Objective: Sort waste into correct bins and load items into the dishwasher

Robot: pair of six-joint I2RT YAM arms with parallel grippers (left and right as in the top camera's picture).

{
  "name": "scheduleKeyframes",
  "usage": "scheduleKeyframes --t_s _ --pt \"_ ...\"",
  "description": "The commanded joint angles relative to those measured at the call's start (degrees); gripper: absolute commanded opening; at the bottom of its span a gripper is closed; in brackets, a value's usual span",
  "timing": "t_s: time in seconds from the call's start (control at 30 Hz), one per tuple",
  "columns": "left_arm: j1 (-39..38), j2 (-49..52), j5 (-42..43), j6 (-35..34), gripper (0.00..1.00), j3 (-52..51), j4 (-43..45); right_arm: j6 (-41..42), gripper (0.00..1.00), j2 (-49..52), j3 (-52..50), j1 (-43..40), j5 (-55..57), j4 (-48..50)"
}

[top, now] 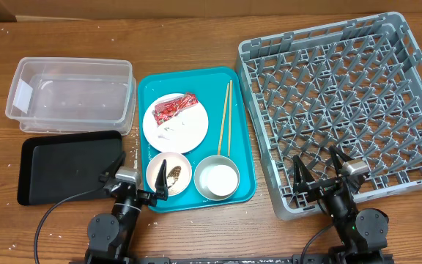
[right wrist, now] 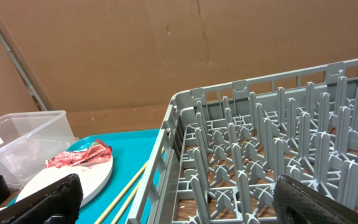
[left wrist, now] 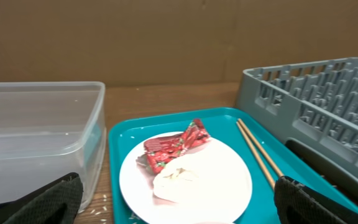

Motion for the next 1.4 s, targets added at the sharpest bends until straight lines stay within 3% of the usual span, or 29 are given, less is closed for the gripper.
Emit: scheduleKeyframes --t_s 0.0,0.23,0.43,0.57,0.7,0.8,1.07,1.2,1.37 --pt "-0.1 -0.1 -1.8 1.6 1.00 -0.2 -0.1 -0.2 1.00 -0.6 -0.6 -0.4 0.3 0.2" --pt "-0.2 -0.1 11.3 -12.7 1.00 -0.2 1.0 5.1 1.00 -0.6 -0.6 -0.4 -8.0 0.8" --pt "-0.2 -0.1 17.1 -17.9 1.00 0.2 6.1 6.1 1.00 -0.6 0.3 -0.4 -16.9 2.0" --pt "-0.2 -0.1 20.5 -17.7 1.00 5.9 11.2 6.5 1.00 -0.5 6.7 -0.4 -19.8 0.8" --pt "-0.2 2.5 20.3 -15.5 1.00 17.2 4.4 6.5 1.00 1.6 16.0 -0.4 -18.5 -4.6" --pt "-0.2 8.5 20.3 -14.8 1.00 27.7 -5.6 5.6 1.00 6.0 23.7 -0.4 -17.7 -11.6" --pt "-0.2 33.2 20.6 -12.7 1.00 55.6 -34.2 5.4 1.00 29.8 45.6 -0.4 -16.5 -35.0" --pt "-0.2 42.8 26.2 -13.3 1.00 64.0 -38.4 5.4 1.00 42.4 54.6 -0.4 -15.2 -43.7" --pt "-0.2 49.3 39.0 -14.8 1.00 65.2 -37.8 5.4 1.00 53.0 59.2 -0.4 -19.3 -49.8"
